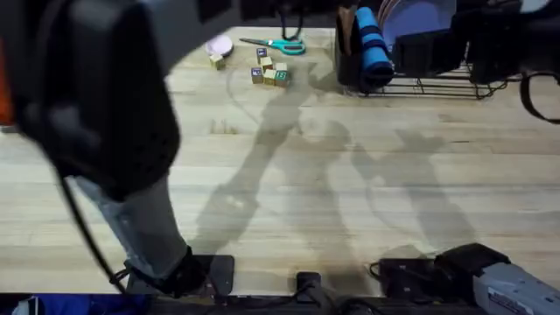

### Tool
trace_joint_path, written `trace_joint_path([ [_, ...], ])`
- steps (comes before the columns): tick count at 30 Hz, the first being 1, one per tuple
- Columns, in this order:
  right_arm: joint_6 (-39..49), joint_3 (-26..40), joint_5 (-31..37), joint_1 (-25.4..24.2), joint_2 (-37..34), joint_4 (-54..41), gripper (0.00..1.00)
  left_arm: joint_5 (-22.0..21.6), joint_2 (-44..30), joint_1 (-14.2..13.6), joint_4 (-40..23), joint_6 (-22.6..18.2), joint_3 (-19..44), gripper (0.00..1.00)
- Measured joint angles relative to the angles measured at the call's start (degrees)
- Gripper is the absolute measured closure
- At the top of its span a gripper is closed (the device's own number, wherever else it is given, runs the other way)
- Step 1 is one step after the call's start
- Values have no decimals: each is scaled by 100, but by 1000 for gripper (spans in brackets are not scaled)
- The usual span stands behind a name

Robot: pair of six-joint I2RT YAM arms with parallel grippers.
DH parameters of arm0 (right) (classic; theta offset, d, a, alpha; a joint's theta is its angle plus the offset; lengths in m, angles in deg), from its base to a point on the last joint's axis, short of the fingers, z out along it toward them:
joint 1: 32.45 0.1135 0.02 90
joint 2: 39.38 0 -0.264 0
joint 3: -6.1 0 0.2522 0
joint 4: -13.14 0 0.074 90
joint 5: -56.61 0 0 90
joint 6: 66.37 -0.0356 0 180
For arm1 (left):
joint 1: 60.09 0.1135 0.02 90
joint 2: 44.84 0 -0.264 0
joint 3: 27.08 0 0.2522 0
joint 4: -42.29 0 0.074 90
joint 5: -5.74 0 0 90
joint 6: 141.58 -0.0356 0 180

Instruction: Pick up the spoon on the table one by one and put them onto the rack

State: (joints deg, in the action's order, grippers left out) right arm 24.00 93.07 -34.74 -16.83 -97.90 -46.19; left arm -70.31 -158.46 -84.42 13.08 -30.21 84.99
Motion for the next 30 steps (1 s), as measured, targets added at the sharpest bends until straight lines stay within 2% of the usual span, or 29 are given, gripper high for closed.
trace_joint_path([
  [4,-1,0,0,0,0,0,5,-1,445,301,-588,-75,0,318],
  [8,-1,0,2,0,0,0,5,-5,865,614,-1409,-359,0,201],
  [16,3,0,2,0,1,0,4,-270,1569,1163,-3100,-861,0,120],
  [21,3,0,2,2,2,0,3,-329,1968,1553,-4085,-997,0,107],
  [26,3,0,2,0,2,0,4,-352,2342,2089,-5127,-1081,0,107],
  [30,5,0,2,2,0,0,4,-371,2564,2501,-5917,-1296,0,105],
])
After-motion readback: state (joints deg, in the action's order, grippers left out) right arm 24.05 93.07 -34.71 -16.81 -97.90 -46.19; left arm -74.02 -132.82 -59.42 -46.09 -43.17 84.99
